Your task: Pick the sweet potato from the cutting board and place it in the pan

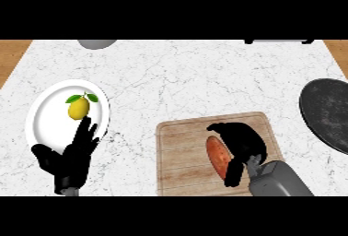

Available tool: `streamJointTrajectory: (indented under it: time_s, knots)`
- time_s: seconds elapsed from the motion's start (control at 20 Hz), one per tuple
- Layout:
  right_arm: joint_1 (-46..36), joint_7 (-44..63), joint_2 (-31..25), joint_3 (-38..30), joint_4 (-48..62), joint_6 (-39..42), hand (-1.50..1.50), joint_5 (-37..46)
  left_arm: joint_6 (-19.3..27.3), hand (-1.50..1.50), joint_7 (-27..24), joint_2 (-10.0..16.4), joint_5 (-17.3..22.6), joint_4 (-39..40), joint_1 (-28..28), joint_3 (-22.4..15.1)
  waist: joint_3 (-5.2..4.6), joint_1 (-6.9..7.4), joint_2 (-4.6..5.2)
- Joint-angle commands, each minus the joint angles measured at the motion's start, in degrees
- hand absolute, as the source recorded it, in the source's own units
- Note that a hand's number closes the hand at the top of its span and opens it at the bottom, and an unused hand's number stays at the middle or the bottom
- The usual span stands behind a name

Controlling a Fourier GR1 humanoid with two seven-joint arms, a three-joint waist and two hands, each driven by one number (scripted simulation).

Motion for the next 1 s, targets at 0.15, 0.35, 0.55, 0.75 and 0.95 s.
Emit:
streamJointTrajectory:
  time_s: [0.15,0.35,0.55,0.75,0.95]
  knots:
    - [-1.7,-12.65,0.7,2.01,6.94,-6.24,1.5,5.86,0.43,0.0,5.76,0.3,-0.5,-0.44,-1.13,-0.07,-0.23,0.14,0.35]
    - [0.07,-14.27,1.7,0.89,6.51,-7.21,1.5,9.07,-1.16,0.0,1.79,0.21,-0.8,0.54,1.5,1.86,-0.26,0.06,0.29]
    - [14.15,-17.3,-7.02,4.12,-7.0,-9.19,1.5,10.26,-1.67,0.0,0.68,0.1,0.47,6.01,-2.61,4.23,-0.28,-1.18,0.16]
    - [27.4,-23.21,-17.71,5.26,-18.16,-14.62,1.5,12.6,0.03,0.0,0.72,-0.5,-1.66,1.56,1.94,1.96,-0.24,-1.7,-0.09]
    - [35.14,-26.83,-23.72,2.82,-21.03,-19.47,1.5,14.31,0.47,0.0,3.56,-0.64,-1.96,-0.35,0.44,1.23,-0.23,-1.17,0.07]
